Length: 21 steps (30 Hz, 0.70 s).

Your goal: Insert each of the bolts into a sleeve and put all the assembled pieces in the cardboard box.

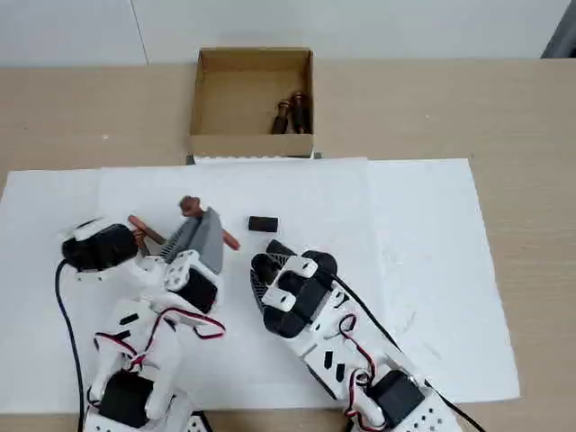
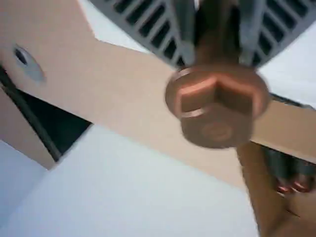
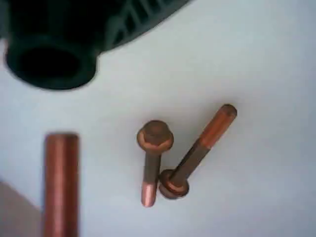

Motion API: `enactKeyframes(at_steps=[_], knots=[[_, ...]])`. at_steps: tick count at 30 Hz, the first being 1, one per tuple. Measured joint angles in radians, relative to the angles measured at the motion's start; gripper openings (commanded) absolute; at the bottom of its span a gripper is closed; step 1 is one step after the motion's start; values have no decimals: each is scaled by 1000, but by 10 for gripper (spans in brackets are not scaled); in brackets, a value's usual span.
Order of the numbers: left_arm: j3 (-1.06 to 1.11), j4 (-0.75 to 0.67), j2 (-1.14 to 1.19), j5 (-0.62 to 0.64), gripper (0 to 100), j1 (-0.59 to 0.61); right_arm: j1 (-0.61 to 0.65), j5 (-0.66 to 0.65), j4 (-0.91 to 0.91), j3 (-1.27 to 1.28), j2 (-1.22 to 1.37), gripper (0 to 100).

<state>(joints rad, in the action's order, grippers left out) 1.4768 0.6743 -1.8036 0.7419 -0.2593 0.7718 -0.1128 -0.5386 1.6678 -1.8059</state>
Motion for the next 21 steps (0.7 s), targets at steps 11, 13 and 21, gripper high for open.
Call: enactKeyframes(at_steps=[11, 13, 21], knots=[[-2, 0, 0, 6, 6, -61, 3, 0, -46, 0, 0, 2], [-2, 0, 0, 8, 6, -61, 3, 0, -46, 0, 0, 2], [-2, 0, 0, 8, 6, -87, 3, 0, -54, 0, 0, 2]])
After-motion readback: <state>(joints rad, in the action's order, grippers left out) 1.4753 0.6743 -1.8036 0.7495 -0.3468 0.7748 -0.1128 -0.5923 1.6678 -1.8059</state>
